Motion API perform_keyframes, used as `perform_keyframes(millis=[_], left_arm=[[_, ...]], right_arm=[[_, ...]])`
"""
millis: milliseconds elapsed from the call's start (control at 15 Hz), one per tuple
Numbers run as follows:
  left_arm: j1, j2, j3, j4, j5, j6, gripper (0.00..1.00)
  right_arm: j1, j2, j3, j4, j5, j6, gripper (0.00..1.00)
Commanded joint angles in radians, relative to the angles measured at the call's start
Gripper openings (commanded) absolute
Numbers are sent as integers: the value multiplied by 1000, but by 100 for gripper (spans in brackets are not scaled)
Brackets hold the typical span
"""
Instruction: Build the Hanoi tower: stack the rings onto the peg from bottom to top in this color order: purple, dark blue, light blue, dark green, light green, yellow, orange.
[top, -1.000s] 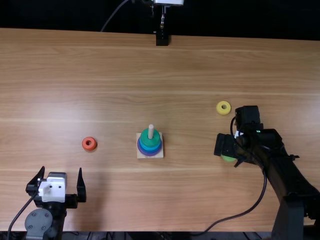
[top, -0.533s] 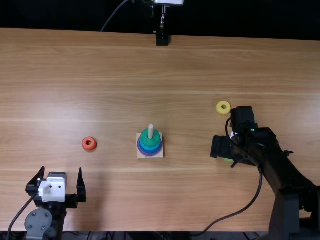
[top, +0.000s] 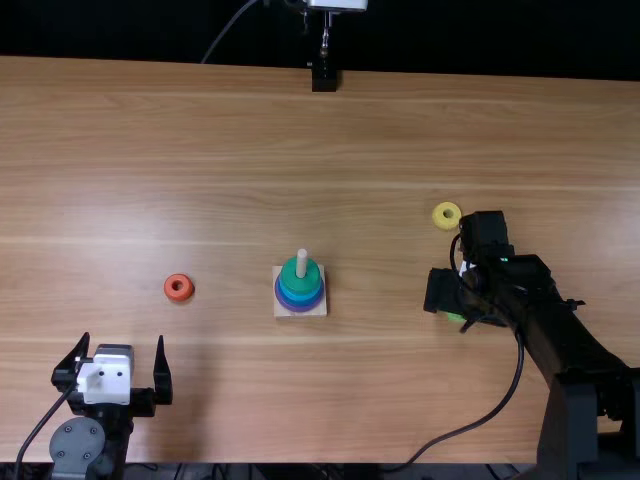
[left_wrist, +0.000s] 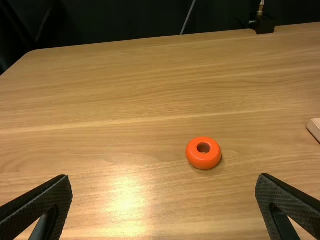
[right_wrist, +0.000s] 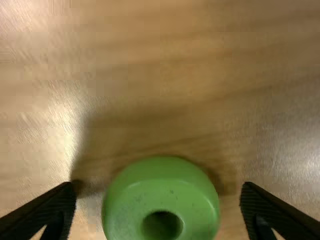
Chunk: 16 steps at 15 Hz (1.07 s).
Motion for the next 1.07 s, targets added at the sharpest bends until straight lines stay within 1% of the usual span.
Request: perform_keyframes(millis=[0,67,200,267,400,467,600,733,800,867,933,1000], left_arm=[[0,-15,-105,-78,-9,-8,100],[0,-15,-105,-78,-9,-8,100],[0,-15,-105,-78,-9,-8,100],[0,-15,-105,-78,-9,-8,100],[0,-15,-105,-78,-9,-8,100],[0,-15,-105,-78,-9,-8,100],[0,-15,-105,-78,-9,-8,100],[0,-15,-105,-78,-9,-8,100],[0,-15,-105,-78,-9,-8,100],[0,-15,-105,-78,-9,-8,100],[0,-15,-105,-78,-9,-8,100],[0,-15,-105,-78,-9,-8,100]], right_arm=[[11,13,14,8,1,18,38],[11,13,14,8,1,18,30],[11,13,14,1,1,18,28],[11,14,14,-4,3,18,25],[11,13,14,-4,3,16,8],[12,11,14,-4,3,16,5],[17,2,24,-6,3,5,2],[49,-12,56,-8,3,0,0],[67,-36,85,-30,5,-4,0],[83,-58,106,-89,5,-11,0],[93,-73,145,-159,3,-30,0],[113,-79,180,-220,3,-63,0]])
